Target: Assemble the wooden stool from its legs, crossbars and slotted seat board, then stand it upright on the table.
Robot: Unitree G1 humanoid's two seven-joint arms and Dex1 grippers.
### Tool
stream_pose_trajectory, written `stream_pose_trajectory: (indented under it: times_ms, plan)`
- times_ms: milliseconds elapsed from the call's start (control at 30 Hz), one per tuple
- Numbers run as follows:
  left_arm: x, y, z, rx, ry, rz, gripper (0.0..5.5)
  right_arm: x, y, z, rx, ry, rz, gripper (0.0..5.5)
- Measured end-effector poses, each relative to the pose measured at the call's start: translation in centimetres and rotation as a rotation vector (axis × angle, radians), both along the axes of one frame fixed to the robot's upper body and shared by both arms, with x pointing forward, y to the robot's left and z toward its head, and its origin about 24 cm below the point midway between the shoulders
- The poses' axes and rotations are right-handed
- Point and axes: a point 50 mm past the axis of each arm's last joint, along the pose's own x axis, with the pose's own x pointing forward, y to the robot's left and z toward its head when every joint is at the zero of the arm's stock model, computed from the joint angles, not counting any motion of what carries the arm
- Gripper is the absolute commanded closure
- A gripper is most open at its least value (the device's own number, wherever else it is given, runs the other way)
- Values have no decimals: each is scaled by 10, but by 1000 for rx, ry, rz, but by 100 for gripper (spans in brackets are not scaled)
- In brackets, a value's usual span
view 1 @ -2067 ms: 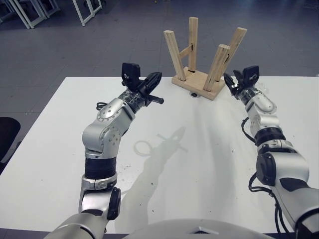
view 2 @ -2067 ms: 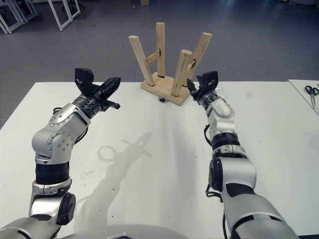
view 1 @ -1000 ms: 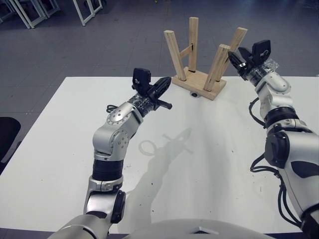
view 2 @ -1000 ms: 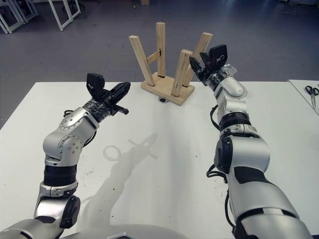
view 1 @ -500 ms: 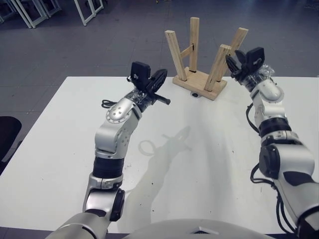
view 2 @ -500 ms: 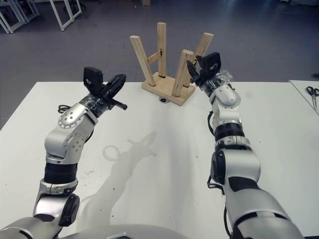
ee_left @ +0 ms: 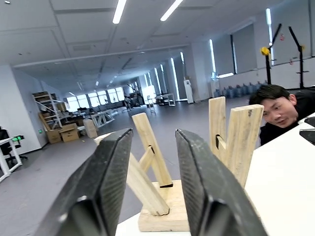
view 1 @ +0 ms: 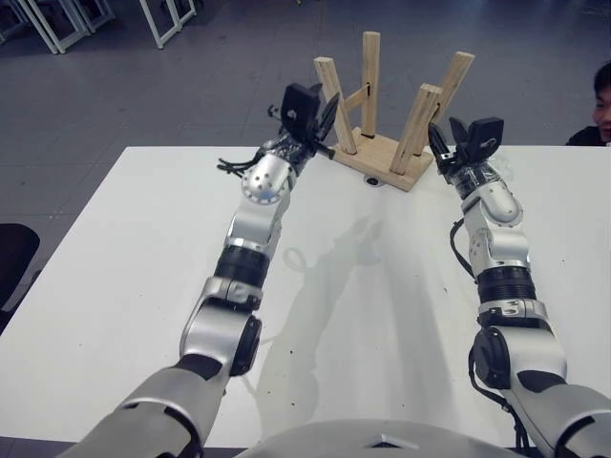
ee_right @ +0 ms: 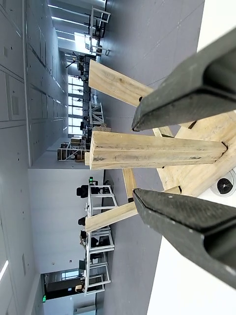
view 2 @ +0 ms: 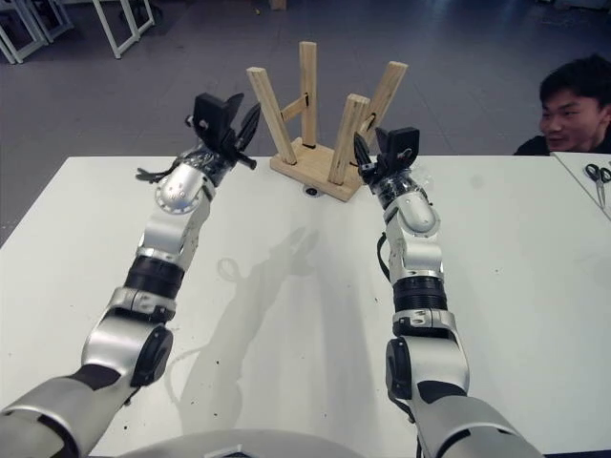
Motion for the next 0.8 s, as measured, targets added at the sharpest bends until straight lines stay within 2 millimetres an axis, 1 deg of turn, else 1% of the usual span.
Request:
stream_pose_trajectory:
  times_ms: [33, 133, 267, 300, 367, 400, 433, 467, 500, 533, 567, 633, 733, 800]
  plan:
    - [8, -4, -2, 20, 27, -13, 324, 0, 3, -2, 12, 9, 4, 263]
    - [19, -7, -8, 46, 95, -48, 286, -3, 15, -5, 21, 21, 28, 221]
    - [22, -5, -19, 75, 158, -46, 219, -5, 17, -7, 22, 28, 31, 145]
    - [23, -4, -21, 77, 167, -36, 200, -6, 18, -7, 21, 32, 33, 143]
    - [24, 1, -22, 58, 162, 14, 197, -9, 18, -9, 14, 36, 39, 143]
    - [25, 6, -20, 49, 147, 35, 197, -10, 18, -11, 12, 41, 41, 143]
    - [25, 16, -13, 30, 96, 70, 197, -11, 18, -12, 9, 47, 42, 143]
    - [23, 34, -7, -3, 36, 120, 197, -12, 17, -14, 5, 51, 39, 143]
    - [19, 49, -5, -27, -2, 154, 197, -13, 16, -15, 4, 53, 35, 143]
    - [13, 66, -8, -49, -21, 188, 197, -15, 13, -17, 3, 58, 26, 143]
    - [5, 79, -14, -62, -21, 208, 197, -16, 10, -20, 2, 67, 15, 143]
    - [-7, 83, -22, -66, 4, 199, 197, -17, 7, -22, 2, 73, 2, 143]
    - [-20, 82, -13, -91, -2, 181, 197, -17, 4, -23, 1, 76, -9, 143]
    - [-24, 80, -17, -89, 21, 178, 197, -17, 4, -24, 1, 79, -9, 143]
